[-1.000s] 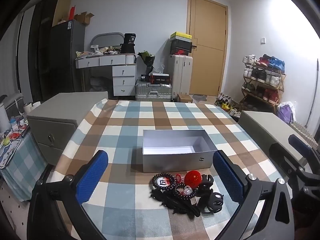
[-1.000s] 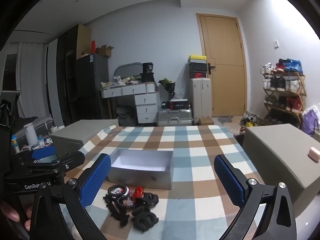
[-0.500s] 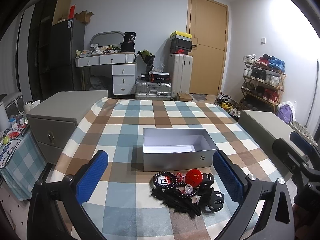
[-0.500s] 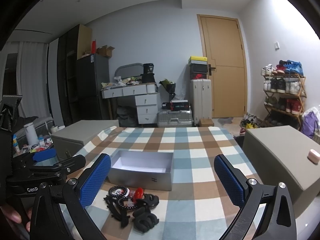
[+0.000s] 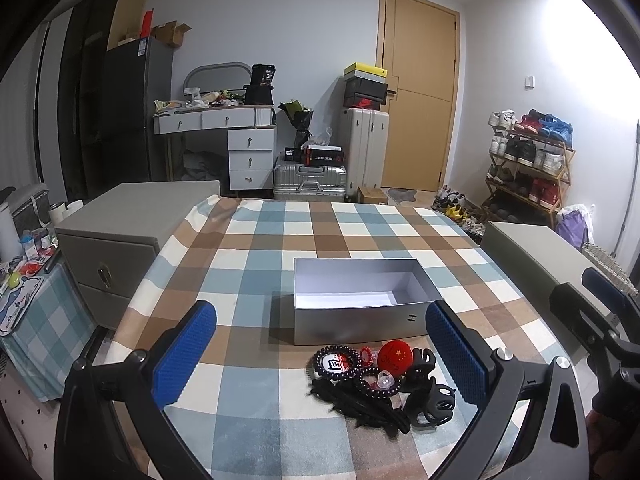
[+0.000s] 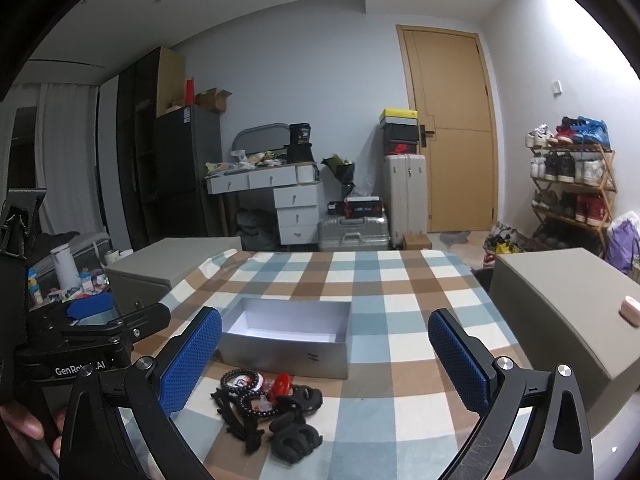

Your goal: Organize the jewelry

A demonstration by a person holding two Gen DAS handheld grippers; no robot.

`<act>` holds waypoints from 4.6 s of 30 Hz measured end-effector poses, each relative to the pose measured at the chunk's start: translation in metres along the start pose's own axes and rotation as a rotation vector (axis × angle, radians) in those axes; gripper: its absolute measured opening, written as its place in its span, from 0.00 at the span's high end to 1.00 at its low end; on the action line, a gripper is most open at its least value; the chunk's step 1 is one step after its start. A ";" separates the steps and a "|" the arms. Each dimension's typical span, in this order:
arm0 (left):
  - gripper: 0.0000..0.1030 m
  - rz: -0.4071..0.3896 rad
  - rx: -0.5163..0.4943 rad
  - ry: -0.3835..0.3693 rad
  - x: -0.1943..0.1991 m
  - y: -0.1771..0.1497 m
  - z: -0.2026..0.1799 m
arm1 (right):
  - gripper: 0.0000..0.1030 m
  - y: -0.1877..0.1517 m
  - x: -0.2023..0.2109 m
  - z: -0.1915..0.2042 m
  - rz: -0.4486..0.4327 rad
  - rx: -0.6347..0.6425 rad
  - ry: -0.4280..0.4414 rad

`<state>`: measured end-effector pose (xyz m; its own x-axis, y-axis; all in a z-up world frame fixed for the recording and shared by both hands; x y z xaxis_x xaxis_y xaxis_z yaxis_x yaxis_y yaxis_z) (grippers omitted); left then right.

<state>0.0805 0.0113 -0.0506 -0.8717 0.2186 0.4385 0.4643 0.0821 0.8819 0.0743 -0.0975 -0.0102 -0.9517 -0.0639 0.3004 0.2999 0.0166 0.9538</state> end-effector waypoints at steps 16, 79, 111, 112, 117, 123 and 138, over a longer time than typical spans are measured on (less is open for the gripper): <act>0.01 0.009 0.016 -0.013 -0.001 -0.007 0.005 | 0.00 -0.005 -0.002 0.003 0.017 -0.001 0.005; 0.01 0.314 0.098 -0.119 -0.042 -0.105 0.020 | 0.42 -0.143 -0.070 0.034 0.465 0.009 0.303; 0.01 0.333 -0.045 -0.298 -0.069 -0.069 -0.043 | 0.54 -0.117 -0.056 -0.024 0.358 -0.192 0.311; 0.01 0.345 -0.054 -0.303 -0.074 -0.069 -0.048 | 0.54 -0.117 -0.057 -0.027 0.355 -0.191 0.300; 0.06 0.365 -0.103 -0.319 -0.086 -0.066 -0.067 | 0.54 -0.119 -0.062 -0.046 0.339 -0.209 0.225; 0.39 0.430 -0.111 -0.312 -0.098 -0.075 -0.071 | 0.54 -0.121 -0.065 -0.060 0.325 -0.203 0.161; 0.75 0.474 -0.116 -0.298 -0.104 -0.083 -0.079 | 0.54 -0.124 -0.066 -0.066 0.326 -0.224 0.170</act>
<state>0.1202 -0.0950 -0.1562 -0.4829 0.4721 0.7376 0.7586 -0.1952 0.6216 0.1041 -0.1611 -0.1481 -0.7858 -0.2555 0.5632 0.6080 -0.1526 0.7791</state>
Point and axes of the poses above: each gripper's, at about its wrist camera, not at the fingertips, and x roughly against the way its jaws point, z to its left, y to its top, the point moved 9 cm from there along -x, roughly the way its jaws point, and after that the axes turned 12 degrees about -y, right-handed, at the moved point
